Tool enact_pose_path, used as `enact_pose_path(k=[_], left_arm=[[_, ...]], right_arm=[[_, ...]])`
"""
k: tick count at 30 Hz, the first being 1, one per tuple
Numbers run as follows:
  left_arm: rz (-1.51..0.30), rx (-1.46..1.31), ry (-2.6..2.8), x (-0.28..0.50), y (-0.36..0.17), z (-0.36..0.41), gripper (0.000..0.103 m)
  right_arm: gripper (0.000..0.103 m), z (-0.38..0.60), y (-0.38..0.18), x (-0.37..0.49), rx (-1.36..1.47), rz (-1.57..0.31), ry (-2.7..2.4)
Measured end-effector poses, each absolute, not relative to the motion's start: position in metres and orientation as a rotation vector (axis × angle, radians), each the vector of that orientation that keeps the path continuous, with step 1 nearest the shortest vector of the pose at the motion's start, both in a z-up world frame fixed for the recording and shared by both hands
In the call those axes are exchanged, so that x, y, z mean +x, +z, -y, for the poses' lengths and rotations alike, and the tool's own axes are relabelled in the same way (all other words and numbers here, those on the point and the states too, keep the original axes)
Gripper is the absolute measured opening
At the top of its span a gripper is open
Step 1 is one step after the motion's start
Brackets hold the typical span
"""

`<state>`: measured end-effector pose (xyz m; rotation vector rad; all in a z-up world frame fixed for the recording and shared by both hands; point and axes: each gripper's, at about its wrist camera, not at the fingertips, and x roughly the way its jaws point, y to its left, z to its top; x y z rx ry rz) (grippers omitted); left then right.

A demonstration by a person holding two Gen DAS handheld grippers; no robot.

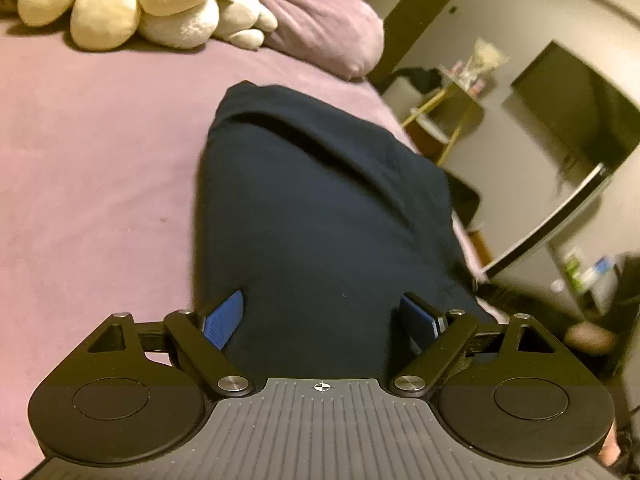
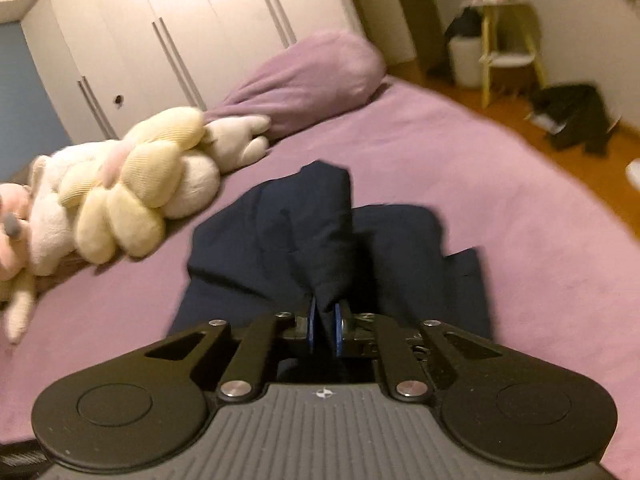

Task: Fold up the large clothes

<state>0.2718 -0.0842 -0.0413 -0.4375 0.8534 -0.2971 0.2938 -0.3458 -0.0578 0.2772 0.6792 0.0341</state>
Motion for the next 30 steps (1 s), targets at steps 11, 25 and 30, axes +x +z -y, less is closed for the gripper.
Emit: enact_pose_path(k=[11, 25, 30], left_arm=[[-0.816, -0.431, -0.295, 0.264, -0.042, 0.086, 0.089], [-0.749, -0.526, -0.176, 0.311, -0.041, 0.067, 0.089], [-0.676, -0.412, -0.099, 0.348, -0.049, 0.111, 0.097]], right_arm=[[0.004, 0.339, 0.003, 0.286, 0.377, -0.549, 0.095], [0.002, 0.293, -0.113, 0.354, 0.088, -0.554, -0.050], [0.002, 0.310, -0.126, 0.356, 0.133, -0.535, -0.049]])
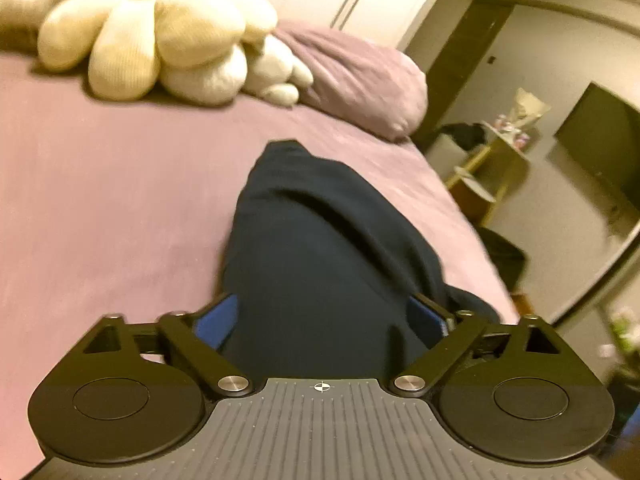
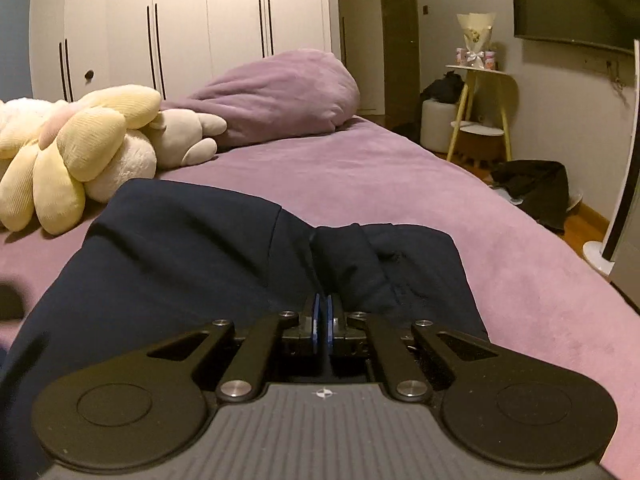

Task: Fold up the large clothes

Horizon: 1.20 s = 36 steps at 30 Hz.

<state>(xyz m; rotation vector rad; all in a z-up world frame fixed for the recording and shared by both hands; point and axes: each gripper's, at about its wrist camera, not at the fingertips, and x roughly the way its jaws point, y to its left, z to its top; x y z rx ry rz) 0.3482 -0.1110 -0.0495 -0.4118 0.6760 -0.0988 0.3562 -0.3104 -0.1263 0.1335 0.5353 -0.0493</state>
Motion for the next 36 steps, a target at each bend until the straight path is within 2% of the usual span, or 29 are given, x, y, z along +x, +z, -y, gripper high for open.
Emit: enact_pose_path(k=[4, 8, 16, 19, 25, 31, 35, 36], left_arm=[[-0.708, -0.340, -0.042, 0.364, -0.075, 0.123, 0.101], [-0.720, -0.405, -0.033, 0.368, -0.099, 0.114, 0.103], [-0.730, -0.411, -0.048, 0.367, -0.099, 0.104, 0.103], [-0.726, -0.395, -0.051, 0.367, -0.098, 0.107, 0.103], [-0.710, -0.382, -0.037, 0.365, -0.102, 0.114, 0.103], [-0.781, -0.478, -0.112, 0.367, -0.091, 0.090, 0.103], [-0.848, -0.610, -0.257, 0.355, -0.079, 0.042, 0.103], [-0.850, -0.617, -0.288, 0.351, -0.077, 0.034, 0.103]], right_arm=[[0.000, 0.331, -0.138, 0.358, 0.222, -0.518, -0.029], [0.000, 0.332, -0.148, 0.357, 0.228, -0.483, -0.015], [0.000, 0.340, -0.134, 0.345, 0.275, -0.460, 0.014], [0.005, 0.341, -0.126, 0.320, 0.249, -0.410, 0.017], [0.005, 0.336, -0.144, 0.297, 0.152, -0.345, -0.009], [0.005, 0.341, -0.138, 0.315, 0.165, -0.417, 0.009], [0.005, 0.373, -0.101, 0.307, 0.337, -0.516, 0.093], [0.009, 0.389, -0.093, 0.298, 0.396, -0.518, 0.099]])
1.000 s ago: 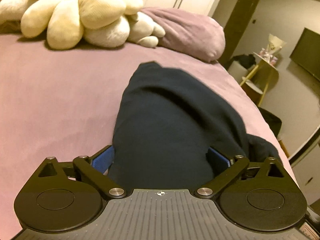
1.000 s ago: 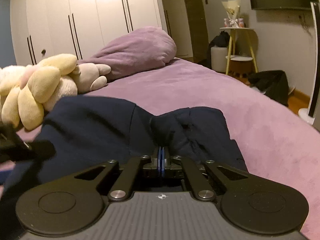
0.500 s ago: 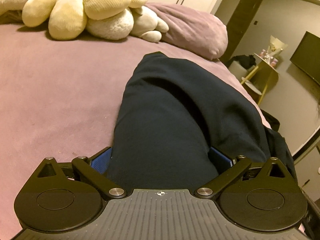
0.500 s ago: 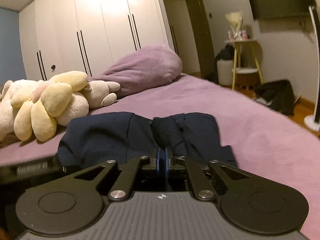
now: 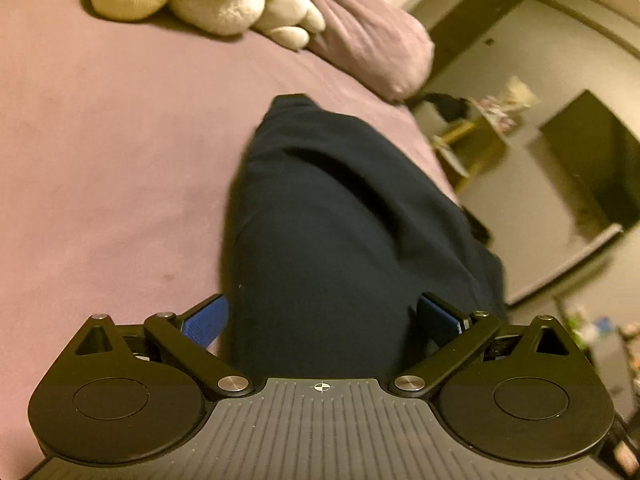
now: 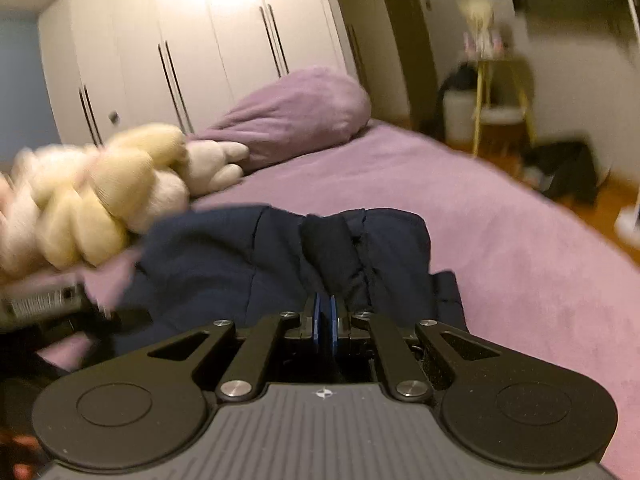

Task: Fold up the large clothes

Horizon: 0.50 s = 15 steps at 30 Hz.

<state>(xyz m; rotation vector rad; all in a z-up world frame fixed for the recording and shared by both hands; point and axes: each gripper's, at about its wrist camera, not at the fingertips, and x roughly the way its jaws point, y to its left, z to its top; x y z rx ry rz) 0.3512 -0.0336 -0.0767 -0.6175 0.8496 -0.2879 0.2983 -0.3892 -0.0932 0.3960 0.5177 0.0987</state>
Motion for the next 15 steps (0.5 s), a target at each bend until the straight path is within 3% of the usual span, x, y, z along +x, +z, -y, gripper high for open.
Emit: enact_pose_path(k=[1, 2, 3, 8, 10, 12, 15], left_arm=[[-0.853, -0.627, -0.320, 0.347, -0.076, 0.025, 0.103], [-0.861, -0.640, -0.359, 0.343, -0.076, 0.018, 0.103], [-0.870, -0.652, -0.387, 0.341, -0.079, 0.015, 0.103], [-0.928, -0.740, -0.451, 0.345, -0.101, 0.020, 0.103], [-0.921, -0.770, -0.438, 0.349, -0.106, 0.021, 0.103], [-0.932, -0.783, -0.432, 0.354, -0.111, 0.022, 0.103], [-0.940, -0.790, -0.439, 0.360, -0.114, 0.023, 0.103]], right_arm=[[0.020, 0.405, -0.087, 0.290, 0.433, -0.522, 0.075], [0.047, 0.419, -0.085, 0.285, 0.456, -0.529, 0.057], [0.055, 0.436, -0.086, 0.280, 0.485, -0.548, 0.053], [0.055, 0.486, -0.129, 0.293, 0.831, -0.783, 0.181], [0.058, 0.493, -0.143, 0.301, 0.918, -0.808, 0.226], [0.068, 0.495, -0.154, 0.310, 0.946, -0.824, 0.250], [0.070, 0.497, -0.166, 0.319, 1.043, -0.840, 0.281]])
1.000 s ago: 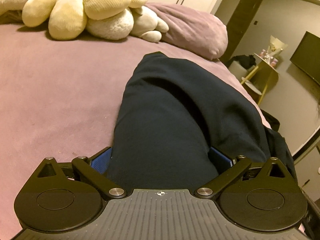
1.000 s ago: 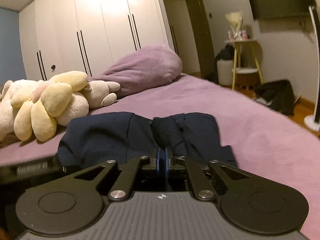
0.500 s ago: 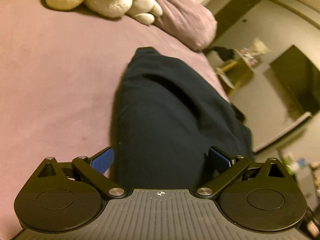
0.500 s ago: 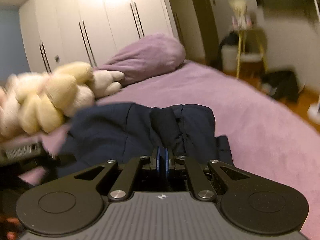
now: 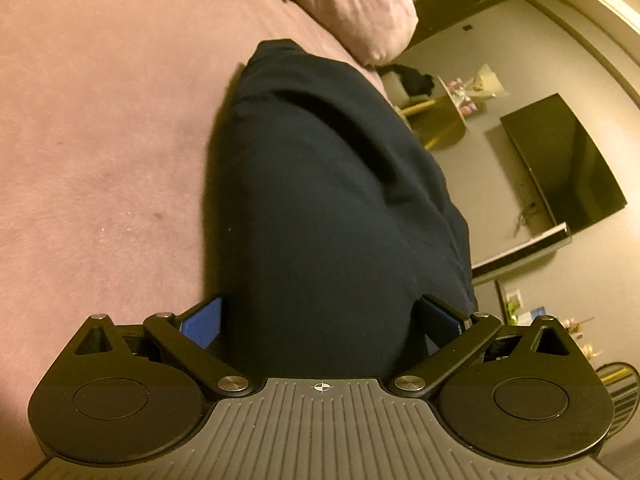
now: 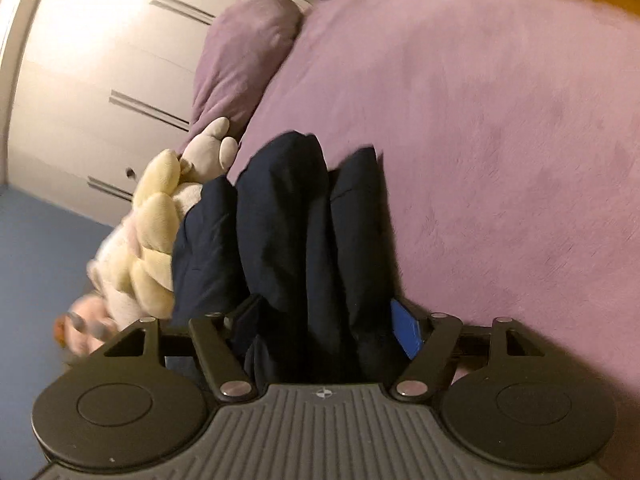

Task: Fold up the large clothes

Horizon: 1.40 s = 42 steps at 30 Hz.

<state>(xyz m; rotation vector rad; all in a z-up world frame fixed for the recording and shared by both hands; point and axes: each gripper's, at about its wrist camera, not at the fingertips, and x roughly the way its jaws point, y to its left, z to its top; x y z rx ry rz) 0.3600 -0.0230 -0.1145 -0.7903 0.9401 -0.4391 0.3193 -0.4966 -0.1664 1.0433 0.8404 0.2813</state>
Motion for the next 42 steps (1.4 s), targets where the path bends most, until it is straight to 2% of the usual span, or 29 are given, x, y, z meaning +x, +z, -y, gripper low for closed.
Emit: enact_pose_path(k=[4, 6, 7, 11, 17, 22, 26, 31, 34, 35, 38, 42], left_arm=[[-0.944, -0.808, -0.432, 0.365, -0.120, 0.027, 0.103], [-0.952, -0.837, -0.433, 0.370, -0.124, 0.026, 0.099], [-0.953, -0.848, -0.433, 0.370, -0.123, 0.025, 0.095], [-0.948, -0.842, -0.452, 0.369, -0.114, 0.022, 0.076], [-0.920, -0.825, -0.480, 0.368, -0.095, 0.017, 0.065], [-0.864, -0.764, -0.451, 0.359, -0.068, -0.003, 0.065], [-0.824, -0.706, -0.361, 0.342, -0.053, -0.051, 0.065], [-0.828, -0.723, -0.219, 0.317, -0.059, -0.104, 0.067], [-0.857, -0.775, -0.157, 0.310, -0.077, -0.109, 0.075], [-0.855, -0.765, -0.144, 0.311, -0.078, -0.109, 0.077], [-0.822, -0.767, -0.127, 0.303, -0.073, -0.107, 0.079], [-0.777, -0.728, -0.035, 0.283, -0.058, -0.107, 0.077]], right_arm=[[0.070, 0.487, -0.169, 0.327, 0.963, -0.856, 0.295], [0.067, 0.484, -0.170, 0.331, 0.956, -0.865, 0.296], [0.066, 0.482, -0.170, 0.333, 0.952, -0.868, 0.300], [0.050, 0.475, -0.169, 0.337, 0.926, -0.867, 0.321], [0.041, 0.466, -0.154, 0.337, 0.878, -0.871, 0.335], [0.040, 0.446, -0.143, 0.340, 0.846, -0.881, 0.374], [0.040, 0.403, -0.146, 0.354, 0.840, -0.916, 0.443], [0.040, 0.328, -0.151, 0.374, 0.809, -0.962, 0.552], [0.045, 0.300, -0.146, 0.378, 0.708, -0.951, 0.540], [0.049, 0.296, -0.142, 0.377, 0.662, -0.956, 0.519], [0.055, 0.304, -0.125, 0.369, 0.606, -0.955, 0.471], [0.056, 0.321, -0.083, 0.342, 0.502, -0.837, 0.375]])
